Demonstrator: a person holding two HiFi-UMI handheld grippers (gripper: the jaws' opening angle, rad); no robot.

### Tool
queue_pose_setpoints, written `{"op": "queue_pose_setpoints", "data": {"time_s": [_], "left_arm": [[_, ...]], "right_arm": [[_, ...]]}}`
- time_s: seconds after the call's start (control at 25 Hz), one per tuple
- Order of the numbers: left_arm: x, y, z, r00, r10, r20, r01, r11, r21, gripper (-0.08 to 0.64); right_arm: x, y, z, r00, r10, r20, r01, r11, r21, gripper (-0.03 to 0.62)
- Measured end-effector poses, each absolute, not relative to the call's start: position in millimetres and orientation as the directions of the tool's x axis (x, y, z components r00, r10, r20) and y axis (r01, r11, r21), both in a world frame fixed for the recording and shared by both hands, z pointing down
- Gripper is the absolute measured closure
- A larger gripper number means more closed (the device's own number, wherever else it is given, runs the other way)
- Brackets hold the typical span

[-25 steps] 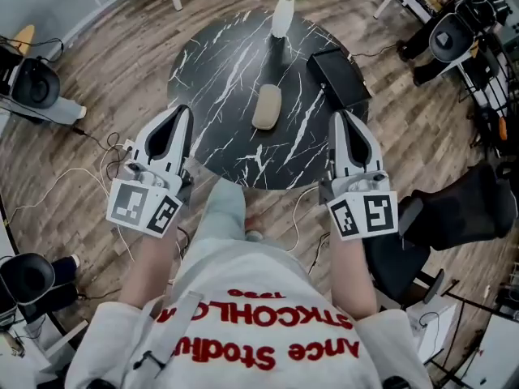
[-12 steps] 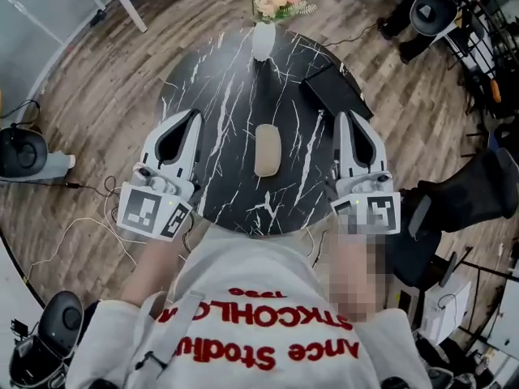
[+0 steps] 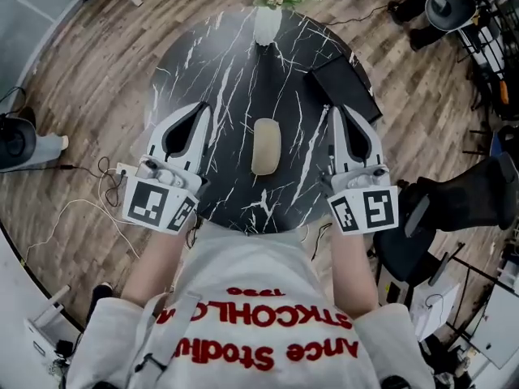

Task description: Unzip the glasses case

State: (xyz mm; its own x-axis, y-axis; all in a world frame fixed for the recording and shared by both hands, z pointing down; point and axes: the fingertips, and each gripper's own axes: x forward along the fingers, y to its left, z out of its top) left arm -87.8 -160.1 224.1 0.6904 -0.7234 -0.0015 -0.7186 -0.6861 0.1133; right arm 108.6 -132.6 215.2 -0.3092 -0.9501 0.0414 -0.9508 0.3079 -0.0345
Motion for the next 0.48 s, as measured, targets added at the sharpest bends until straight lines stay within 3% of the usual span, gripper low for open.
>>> {"op": "queue_pose_setpoints", "data": {"time_s": [0.48], "left_arm": [[-28,-174,298,0.751,-0.651,0.110,-0.660,-0.736,0.154,0.551]], "right_arm": [[114,-154,308,-0.444,-0.848,0.290,-0.883,0.469,0.016,0.577]]}}
